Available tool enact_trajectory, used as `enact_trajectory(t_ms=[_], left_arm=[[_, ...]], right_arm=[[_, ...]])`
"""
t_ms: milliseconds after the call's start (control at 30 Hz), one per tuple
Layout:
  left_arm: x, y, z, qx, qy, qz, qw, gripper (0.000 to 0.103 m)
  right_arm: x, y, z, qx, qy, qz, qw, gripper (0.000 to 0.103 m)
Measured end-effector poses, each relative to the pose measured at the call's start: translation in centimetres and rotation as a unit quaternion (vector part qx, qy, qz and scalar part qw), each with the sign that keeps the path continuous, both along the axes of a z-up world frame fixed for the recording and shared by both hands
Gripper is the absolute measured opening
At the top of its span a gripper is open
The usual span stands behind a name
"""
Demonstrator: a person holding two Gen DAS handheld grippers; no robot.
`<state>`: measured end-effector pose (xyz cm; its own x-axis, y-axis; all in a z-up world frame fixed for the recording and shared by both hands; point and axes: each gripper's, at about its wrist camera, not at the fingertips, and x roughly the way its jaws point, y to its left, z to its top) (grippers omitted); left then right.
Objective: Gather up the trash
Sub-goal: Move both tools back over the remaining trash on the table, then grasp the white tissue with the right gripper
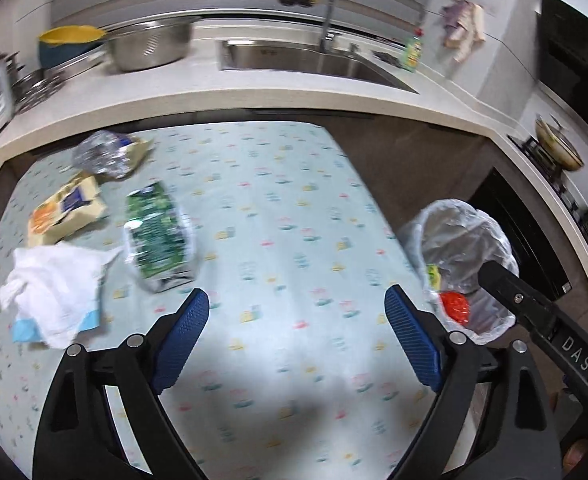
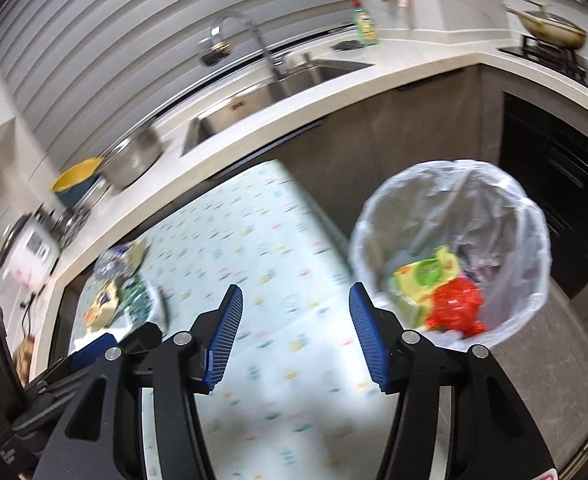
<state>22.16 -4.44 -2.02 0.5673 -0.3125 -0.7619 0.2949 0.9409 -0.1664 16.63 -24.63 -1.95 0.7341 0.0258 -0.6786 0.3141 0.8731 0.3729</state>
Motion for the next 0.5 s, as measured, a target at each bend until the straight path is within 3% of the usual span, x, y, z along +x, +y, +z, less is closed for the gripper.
enact_trajectory(t_ms=[233,500], left_arm=[[0.0,9.2,-0.6,0.005,0.009,0.076,0.9970,0.085],[-0.5,18.7,-2.0,0.033,0.019,0.156,0.9870,0.085]], right_arm=[[1.9,7.4,-0.2,-0.008,0.009,0.067,0.998,0.055],[4.6,17.4,-0.8,-0.013,0.019,0.164,0.986,0.055]])
